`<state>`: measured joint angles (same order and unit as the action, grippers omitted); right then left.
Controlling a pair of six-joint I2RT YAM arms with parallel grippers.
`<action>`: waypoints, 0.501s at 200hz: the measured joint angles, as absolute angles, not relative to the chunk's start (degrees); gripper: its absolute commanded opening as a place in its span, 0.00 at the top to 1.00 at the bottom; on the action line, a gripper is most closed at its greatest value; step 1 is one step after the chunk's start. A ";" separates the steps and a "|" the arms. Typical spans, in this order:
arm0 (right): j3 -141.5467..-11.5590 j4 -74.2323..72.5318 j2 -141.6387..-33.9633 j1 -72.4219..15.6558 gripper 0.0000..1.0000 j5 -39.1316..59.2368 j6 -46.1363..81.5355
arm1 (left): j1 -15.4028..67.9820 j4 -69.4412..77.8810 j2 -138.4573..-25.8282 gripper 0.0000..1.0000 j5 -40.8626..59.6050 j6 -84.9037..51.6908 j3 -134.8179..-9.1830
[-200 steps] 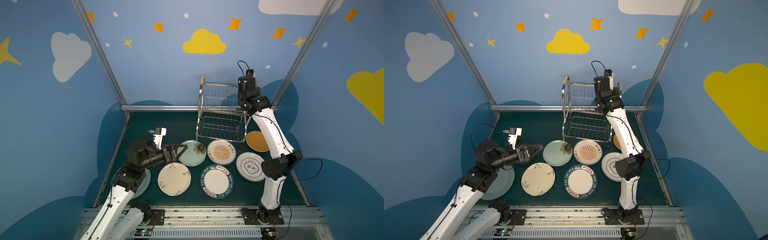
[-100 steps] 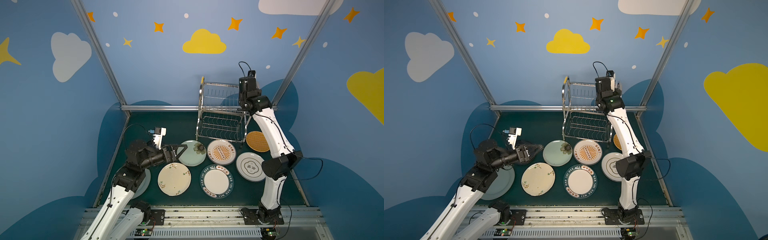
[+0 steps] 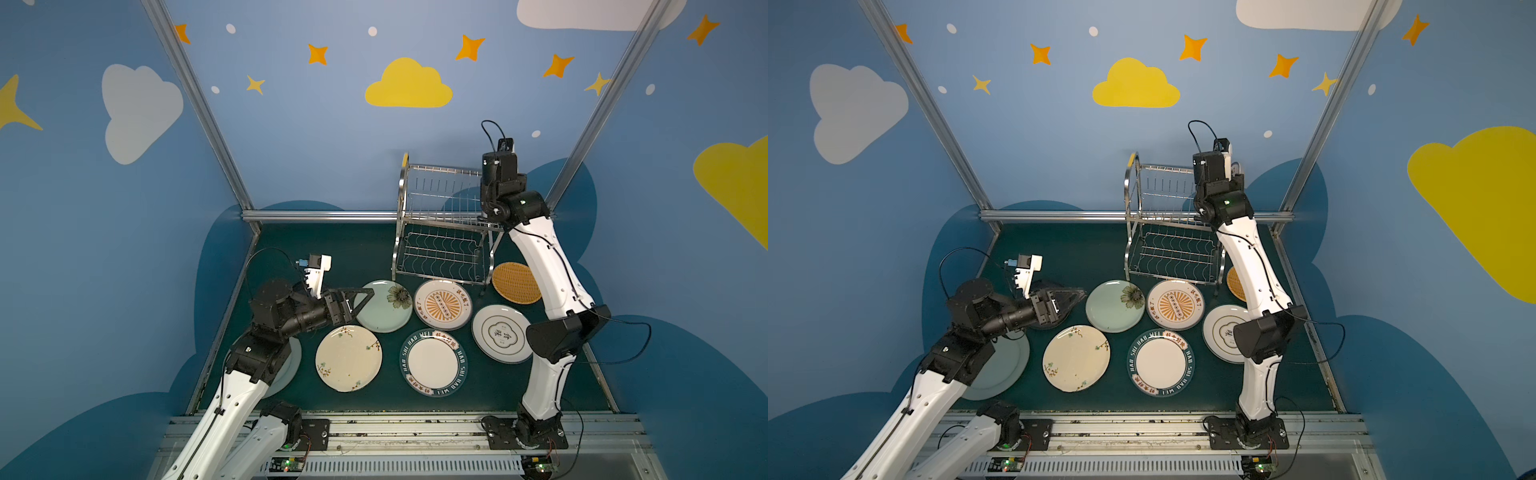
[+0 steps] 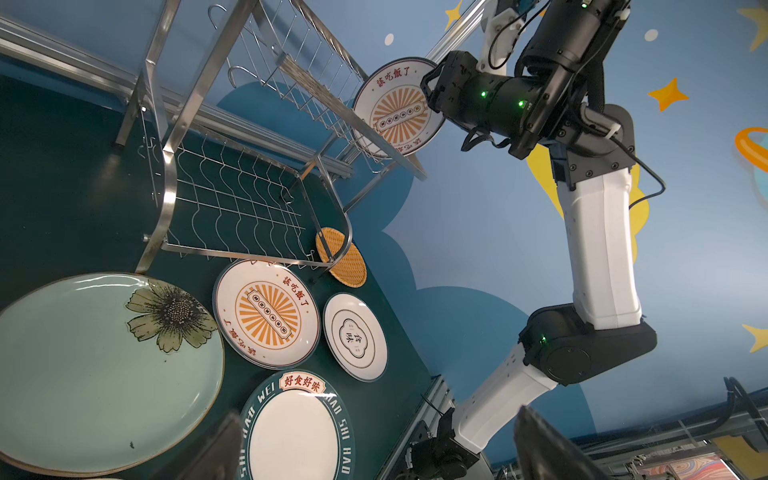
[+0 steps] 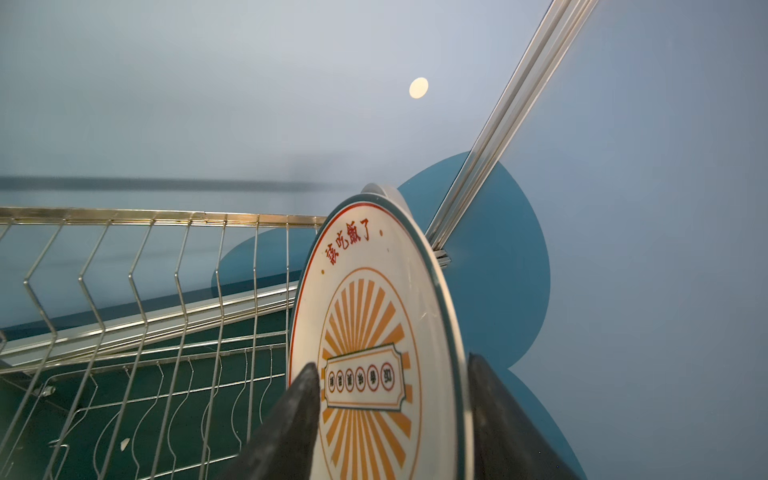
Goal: Load the plates into the dish rack
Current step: 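Lower the upright plate into the upper slots of the dish rack with right gripper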
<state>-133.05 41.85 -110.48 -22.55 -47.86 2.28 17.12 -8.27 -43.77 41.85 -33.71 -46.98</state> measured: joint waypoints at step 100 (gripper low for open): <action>-131.31 41.12 -104.07 -25.36 0.15 -46.39 0.56 | 16.49 -7.92 -43.86 0.00 41.95 -34.39 -46.98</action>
